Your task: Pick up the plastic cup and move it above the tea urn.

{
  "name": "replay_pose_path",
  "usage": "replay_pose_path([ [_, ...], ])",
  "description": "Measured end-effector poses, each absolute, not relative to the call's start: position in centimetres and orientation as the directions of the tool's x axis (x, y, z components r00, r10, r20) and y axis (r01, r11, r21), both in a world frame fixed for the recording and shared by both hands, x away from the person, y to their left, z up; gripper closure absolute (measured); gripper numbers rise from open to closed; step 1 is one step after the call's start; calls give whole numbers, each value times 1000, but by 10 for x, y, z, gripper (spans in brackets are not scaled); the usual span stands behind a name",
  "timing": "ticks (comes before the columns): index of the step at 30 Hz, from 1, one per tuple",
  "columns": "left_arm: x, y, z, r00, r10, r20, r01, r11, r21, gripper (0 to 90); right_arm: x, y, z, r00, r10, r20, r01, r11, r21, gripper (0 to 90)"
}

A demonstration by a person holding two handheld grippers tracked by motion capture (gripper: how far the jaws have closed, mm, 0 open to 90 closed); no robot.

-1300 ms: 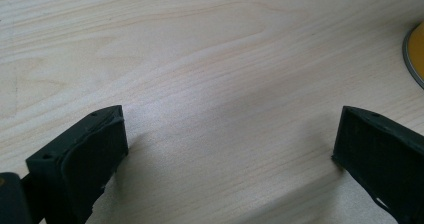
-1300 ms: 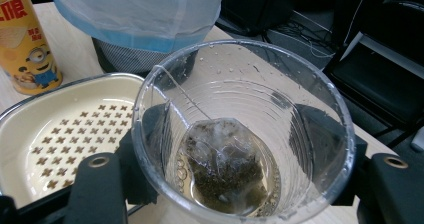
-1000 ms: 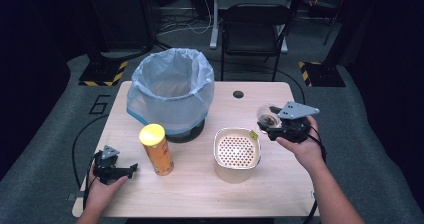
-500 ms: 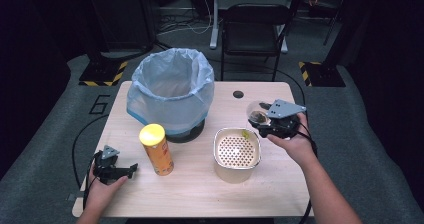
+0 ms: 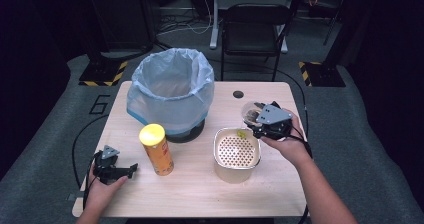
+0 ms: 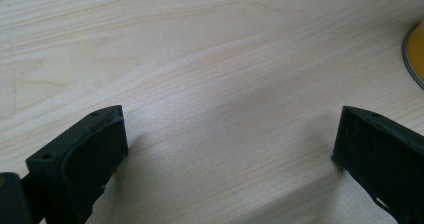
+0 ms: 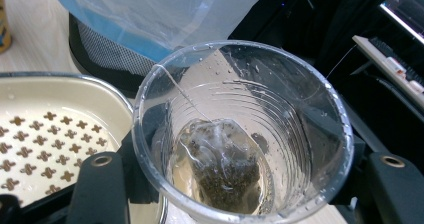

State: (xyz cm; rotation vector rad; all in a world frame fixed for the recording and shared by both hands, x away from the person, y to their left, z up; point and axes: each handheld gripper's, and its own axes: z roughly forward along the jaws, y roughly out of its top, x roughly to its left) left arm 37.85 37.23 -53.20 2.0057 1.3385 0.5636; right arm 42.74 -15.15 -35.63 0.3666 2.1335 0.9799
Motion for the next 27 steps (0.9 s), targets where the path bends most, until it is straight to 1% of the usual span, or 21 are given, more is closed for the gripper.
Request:
replay_pose_path([
  [1,378,372,-532,385,923,-7,645,-263,718,6,426,-150,-358,-673,506,-540,-72,681,729,342],
  [6,378,372,-532,385,923,-7,645,-263,718,6,422,-147,-362,-662,475,-580,-108,705,700,343],
  [17,378,372,-532,385,923,-7,644,-264,718,6,420,-144,-371,-624,434,-650,-147,751,644,346],
  [21,378,372,-532,386,923,-6,644,-265,718,6,419,-142,-373,-604,393,-694,-179,781,598,350],
  [22,378,372,-532,385,923,-7,645,-264,717,6,419,-140,-374,-584,375,-720,-195,796,573,352],
  [27,379,372,-532,386,923,-4,641,-265,720,6,416,-138,-377,-558,349,-753,-209,819,534,354],
])
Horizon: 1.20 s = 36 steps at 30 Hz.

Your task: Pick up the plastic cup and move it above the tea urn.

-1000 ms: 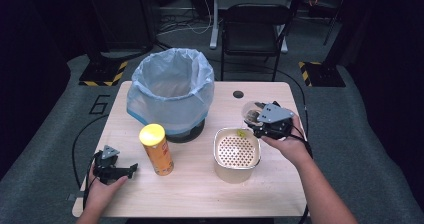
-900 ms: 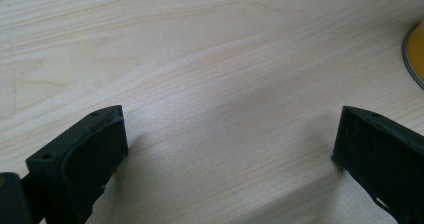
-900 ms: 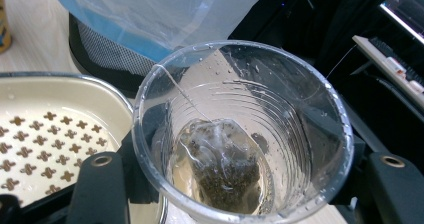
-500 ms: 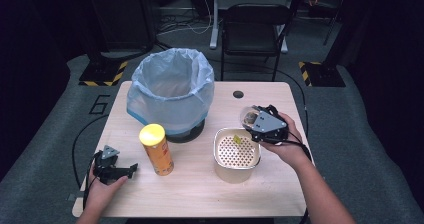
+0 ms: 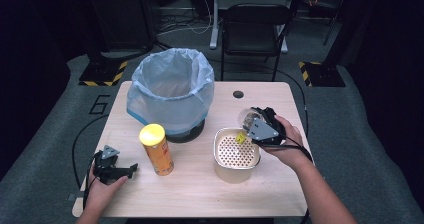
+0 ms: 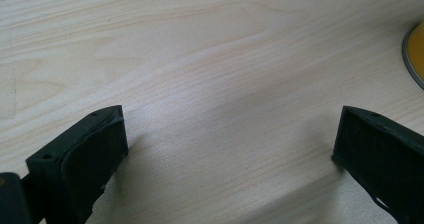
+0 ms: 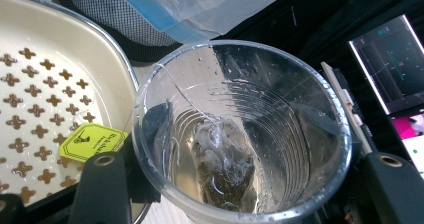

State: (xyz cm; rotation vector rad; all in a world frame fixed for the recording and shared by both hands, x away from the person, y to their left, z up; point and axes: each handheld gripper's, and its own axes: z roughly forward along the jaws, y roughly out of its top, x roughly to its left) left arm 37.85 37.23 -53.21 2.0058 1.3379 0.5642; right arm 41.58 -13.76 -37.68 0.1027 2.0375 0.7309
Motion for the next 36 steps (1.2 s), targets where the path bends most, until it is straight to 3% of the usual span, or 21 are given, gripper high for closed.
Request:
replay_pose_path([
  [12,378,372,-532,385,923,-7,645,-264,718,6,405,-130,-375,-508,268,-819,-229,874,428,359],
  [17,378,372,-532,385,923,-7,645,-263,718,6,401,-126,-381,-457,190,-869,-228,919,321,362],
  [26,378,372,-532,385,923,-7,645,-264,718,6,394,-116,-389,-359,-109,-927,-259,966,-13,381],
  [28,378,372,-532,385,923,-7,645,-264,717,6,393,-114,-389,-349,-135,-928,-256,966,-44,384],
  [32,378,372,-532,385,923,-7,645,-263,718,6,386,-107,-391,-230,-316,-920,-254,933,-257,399],
  [34,378,372,-532,386,923,-6,645,-265,717,6,385,-105,-392,-210,-351,-913,-258,920,-294,401],
  [35,378,372,-532,385,923,-7,645,-264,717,6,381,-100,-394,-180,-433,-883,-247,889,-386,405],
  [36,378,372,-532,385,923,-7,645,-264,717,6,381,-100,-394,-180,-433,-883,-247,889,-386,405],
])
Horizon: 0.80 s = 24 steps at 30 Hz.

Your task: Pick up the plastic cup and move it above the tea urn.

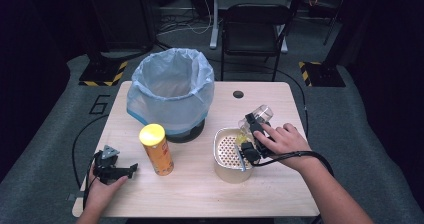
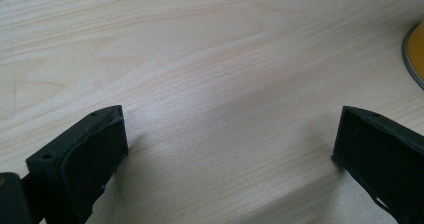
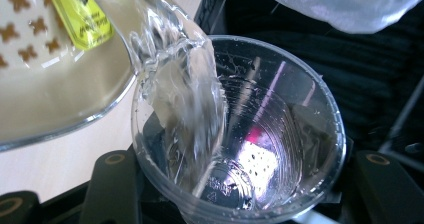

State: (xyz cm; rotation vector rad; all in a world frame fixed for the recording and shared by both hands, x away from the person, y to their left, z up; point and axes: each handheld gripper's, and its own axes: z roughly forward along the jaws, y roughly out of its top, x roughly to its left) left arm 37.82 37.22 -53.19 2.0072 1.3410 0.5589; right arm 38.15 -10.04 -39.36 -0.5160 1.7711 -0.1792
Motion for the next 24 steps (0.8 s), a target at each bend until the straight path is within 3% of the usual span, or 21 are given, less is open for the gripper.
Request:
replay_pose_path([
  [3,378,372,-532,385,923,-7,645,-263,717,6,379,-93,-397,-106,-570,-815,-243,810,-534,414],
  [7,378,372,-532,386,923,-6,644,-265,718,6,377,-90,-402,-73,-607,-792,-238,781,-577,418],
  [10,378,372,-532,386,923,-7,645,-264,717,6,373,-91,-406,-74,-612,-787,-238,778,-582,417],
  [12,378,372,-532,385,923,-7,645,-264,717,6,371,-91,-413,-80,-544,-835,-261,820,-510,417],
  [14,378,372,-532,386,923,-5,643,-265,719,6,370,-93,-414,-29,-587,-809,-261,786,-560,417],
  [15,378,372,-532,385,923,-7,645,-264,717,6,367,-90,-413,-62,-599,-798,-238,785,-571,416],
  [17,379,372,-532,386,923,-4,642,-265,720,6,364,-90,-418,-53,-537,-842,-255,822,-509,415],
  [21,378,372,-532,386,922,-5,643,-265,718,6,363,-88,-414,-41,-589,-807,-264,785,-560,414],
  [24,378,372,-532,386,923,-7,645,-264,717,6,363,-87,-414,-42,-571,-820,-264,798,-542,414],
])
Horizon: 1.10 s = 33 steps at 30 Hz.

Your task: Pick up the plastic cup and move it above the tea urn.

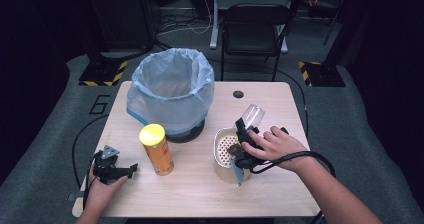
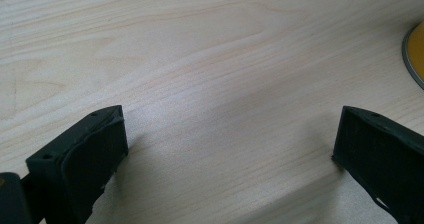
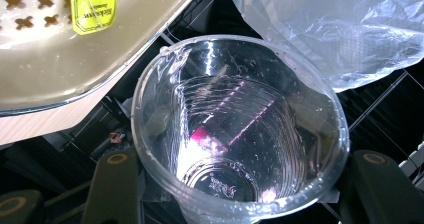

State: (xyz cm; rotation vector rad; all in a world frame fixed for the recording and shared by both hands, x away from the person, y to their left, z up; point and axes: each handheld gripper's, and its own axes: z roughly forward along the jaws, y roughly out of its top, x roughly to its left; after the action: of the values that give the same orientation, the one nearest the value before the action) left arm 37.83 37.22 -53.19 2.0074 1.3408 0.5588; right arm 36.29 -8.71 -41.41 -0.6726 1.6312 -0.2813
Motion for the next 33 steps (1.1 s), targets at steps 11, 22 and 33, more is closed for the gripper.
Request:
replay_pose_path([
  [11,378,372,-532,386,923,-7,645,-265,717,6,362,-86,-411,-52,-558,-828,-263,808,-528,413],
  [22,378,372,-532,386,923,-7,645,-264,717,6,364,-86,-405,-38,-580,-814,-276,789,-550,414],
  [33,378,372,-532,386,923,-6,645,-265,717,6,362,-87,-403,-46,-548,-835,-259,814,-520,416],
])
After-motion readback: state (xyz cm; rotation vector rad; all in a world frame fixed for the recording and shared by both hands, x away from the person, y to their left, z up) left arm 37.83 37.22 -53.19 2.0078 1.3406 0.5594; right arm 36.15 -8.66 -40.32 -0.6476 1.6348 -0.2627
